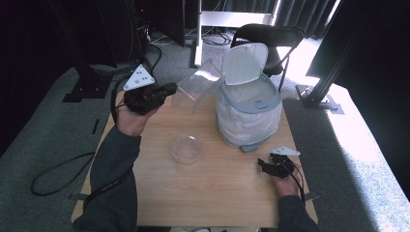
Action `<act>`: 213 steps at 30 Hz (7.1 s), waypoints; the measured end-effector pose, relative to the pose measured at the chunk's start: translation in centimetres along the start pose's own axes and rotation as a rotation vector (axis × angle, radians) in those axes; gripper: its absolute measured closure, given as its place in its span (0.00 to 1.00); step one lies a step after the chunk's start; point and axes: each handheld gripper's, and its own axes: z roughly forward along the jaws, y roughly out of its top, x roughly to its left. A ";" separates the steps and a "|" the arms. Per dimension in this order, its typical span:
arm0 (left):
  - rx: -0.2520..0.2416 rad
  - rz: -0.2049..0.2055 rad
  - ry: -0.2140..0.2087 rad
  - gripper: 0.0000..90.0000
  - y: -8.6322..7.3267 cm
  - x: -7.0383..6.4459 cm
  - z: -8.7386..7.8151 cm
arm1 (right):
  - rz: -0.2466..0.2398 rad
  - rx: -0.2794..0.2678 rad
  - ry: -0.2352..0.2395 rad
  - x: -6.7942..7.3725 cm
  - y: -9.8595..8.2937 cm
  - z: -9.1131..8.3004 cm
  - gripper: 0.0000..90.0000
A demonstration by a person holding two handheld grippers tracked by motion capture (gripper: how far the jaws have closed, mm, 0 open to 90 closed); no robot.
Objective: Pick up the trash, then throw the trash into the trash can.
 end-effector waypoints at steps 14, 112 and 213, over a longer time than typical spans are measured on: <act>-0.020 0.023 -0.019 0.96 1.8 -0.6 0.5 | 0.000 0.001 0.000 0.0 0.0 0.0 0.41; 0.016 -0.032 -0.143 0.67 4.3 -0.8 9.1 | -0.005 0.002 0.005 0.1 0.0 0.0 0.40; 0.459 -0.232 -0.030 1.00 -21.3 1.1 10.8 | -0.005 0.002 0.002 0.2 0.0 0.0 0.38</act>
